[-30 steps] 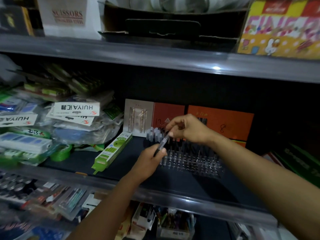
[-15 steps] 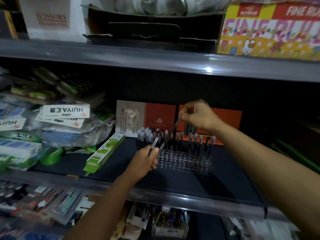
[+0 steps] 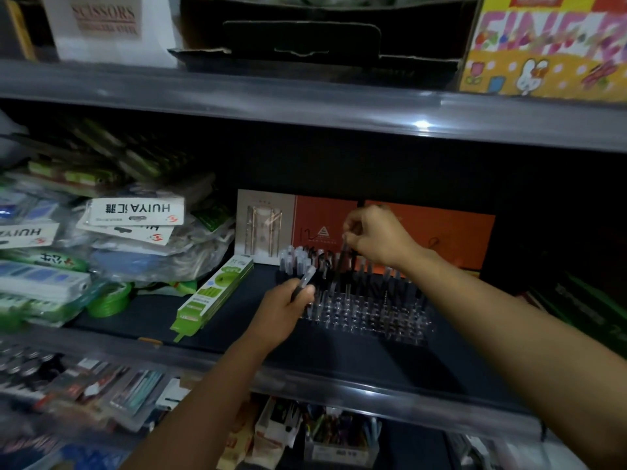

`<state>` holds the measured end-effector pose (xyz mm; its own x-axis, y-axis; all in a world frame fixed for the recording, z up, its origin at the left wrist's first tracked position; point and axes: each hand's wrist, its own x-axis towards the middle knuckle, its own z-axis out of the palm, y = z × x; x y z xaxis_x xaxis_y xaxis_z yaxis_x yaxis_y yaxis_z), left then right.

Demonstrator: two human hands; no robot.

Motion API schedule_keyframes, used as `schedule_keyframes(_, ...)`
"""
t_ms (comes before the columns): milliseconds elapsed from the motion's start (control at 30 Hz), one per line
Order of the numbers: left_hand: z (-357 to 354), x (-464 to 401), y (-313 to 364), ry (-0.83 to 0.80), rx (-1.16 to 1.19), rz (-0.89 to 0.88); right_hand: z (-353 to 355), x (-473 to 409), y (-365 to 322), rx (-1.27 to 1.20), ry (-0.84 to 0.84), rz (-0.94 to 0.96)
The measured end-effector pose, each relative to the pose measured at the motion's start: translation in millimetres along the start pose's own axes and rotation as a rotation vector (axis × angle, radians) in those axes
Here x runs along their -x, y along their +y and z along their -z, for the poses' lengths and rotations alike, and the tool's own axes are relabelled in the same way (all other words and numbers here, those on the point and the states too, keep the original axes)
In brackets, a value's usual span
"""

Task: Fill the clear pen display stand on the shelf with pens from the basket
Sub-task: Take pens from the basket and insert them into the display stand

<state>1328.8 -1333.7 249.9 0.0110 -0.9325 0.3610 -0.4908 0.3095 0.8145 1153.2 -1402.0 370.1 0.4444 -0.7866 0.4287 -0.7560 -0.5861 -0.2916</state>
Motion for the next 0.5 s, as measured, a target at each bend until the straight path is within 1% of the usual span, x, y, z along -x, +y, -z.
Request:
schedule_keyframes(233,-2.7,-0.5,-8.1,-0.030,0.024,0.024,-17.1,-5.0,4.7,0.058,-0.041,0.019)
schedule_keyframes(500,-2.5,1.0,-2.8,-0.028,0.125,0.117,-31.3,-5.4,5.6,0.041,-0.115,-0.003)
